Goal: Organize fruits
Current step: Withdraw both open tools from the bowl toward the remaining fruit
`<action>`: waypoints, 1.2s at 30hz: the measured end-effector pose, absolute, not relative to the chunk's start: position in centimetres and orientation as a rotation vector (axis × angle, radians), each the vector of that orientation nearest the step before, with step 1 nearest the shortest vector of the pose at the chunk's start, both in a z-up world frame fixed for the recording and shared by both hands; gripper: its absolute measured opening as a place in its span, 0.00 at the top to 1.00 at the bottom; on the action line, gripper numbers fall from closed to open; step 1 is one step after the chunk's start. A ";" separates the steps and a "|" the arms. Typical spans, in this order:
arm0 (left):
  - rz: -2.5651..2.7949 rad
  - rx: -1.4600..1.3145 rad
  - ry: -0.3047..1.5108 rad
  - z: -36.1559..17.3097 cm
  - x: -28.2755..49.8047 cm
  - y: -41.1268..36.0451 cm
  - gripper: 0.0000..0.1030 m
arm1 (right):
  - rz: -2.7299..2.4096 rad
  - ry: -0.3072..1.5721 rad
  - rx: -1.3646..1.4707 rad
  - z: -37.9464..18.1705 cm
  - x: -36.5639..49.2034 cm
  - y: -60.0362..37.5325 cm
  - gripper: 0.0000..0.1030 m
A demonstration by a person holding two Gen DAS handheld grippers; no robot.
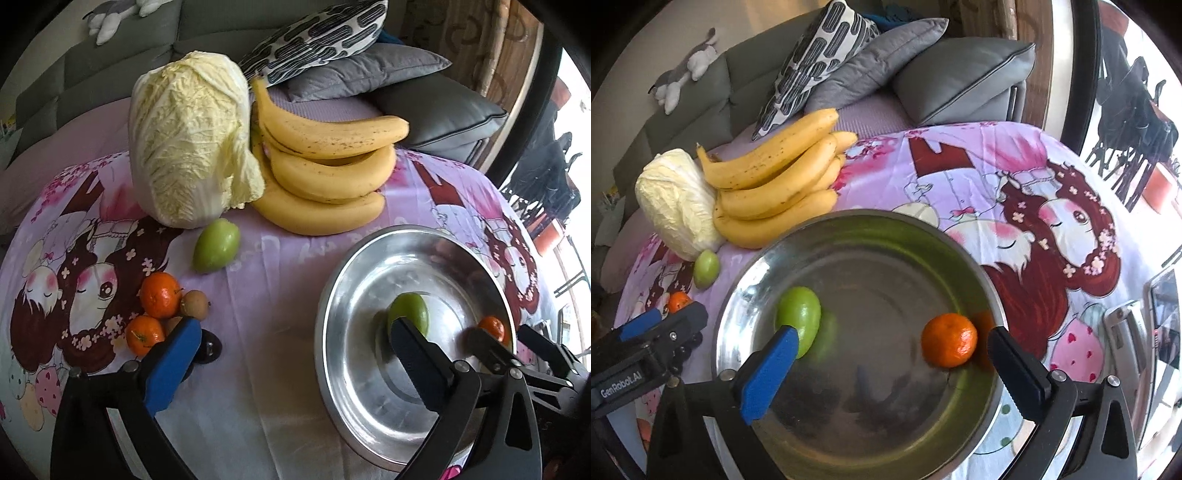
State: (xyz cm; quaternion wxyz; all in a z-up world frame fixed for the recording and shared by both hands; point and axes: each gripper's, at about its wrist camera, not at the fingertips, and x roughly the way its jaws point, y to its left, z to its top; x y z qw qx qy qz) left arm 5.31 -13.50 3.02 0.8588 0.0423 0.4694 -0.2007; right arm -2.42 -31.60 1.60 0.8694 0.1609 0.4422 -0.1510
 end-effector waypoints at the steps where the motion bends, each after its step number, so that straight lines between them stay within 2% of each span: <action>1: -0.434 0.092 0.989 3.0 5.3 -13.6 0.01 | -0.312 0.926 0.338 1.5 -2.4 -31.5 0.00; 16: -0.485 0.157 1.007 2.7 4.8 -12.8 0.01 | -0.284 0.955 0.347 1.1 -1.9 -30.6 0.00; 36: -0.456 0.052 1.094 2.7 5.5 -10.0 0.01 | -0.322 0.935 0.333 1.1 -1.0 -28.7 0.00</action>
